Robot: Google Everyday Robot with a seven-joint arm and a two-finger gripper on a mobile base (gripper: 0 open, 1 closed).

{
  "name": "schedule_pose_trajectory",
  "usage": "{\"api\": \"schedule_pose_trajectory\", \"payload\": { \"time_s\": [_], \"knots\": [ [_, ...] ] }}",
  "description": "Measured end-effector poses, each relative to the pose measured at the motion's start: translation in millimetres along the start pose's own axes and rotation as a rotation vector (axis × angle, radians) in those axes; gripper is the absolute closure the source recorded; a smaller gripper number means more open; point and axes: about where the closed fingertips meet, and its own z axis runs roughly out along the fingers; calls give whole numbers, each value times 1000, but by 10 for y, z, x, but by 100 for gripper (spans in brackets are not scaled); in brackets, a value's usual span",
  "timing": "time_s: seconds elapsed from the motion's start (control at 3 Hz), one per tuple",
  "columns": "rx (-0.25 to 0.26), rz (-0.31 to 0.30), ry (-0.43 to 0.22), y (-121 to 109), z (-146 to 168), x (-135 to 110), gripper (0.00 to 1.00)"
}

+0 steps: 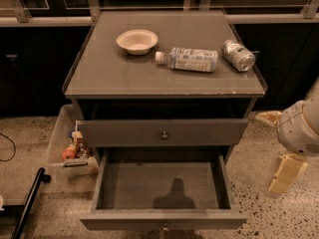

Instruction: Close middle drawer

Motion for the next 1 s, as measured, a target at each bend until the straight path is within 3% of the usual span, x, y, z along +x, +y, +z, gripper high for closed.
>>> {"api": "schedule_pose_trajectory", "payload": {
  "time_s": [0.67, 1.0],
  "knots": [
    [-50, 42, -126, 59, 725, 362, 0],
    [-63, 19, -204, 68, 1076, 440, 0]
  ]
}}
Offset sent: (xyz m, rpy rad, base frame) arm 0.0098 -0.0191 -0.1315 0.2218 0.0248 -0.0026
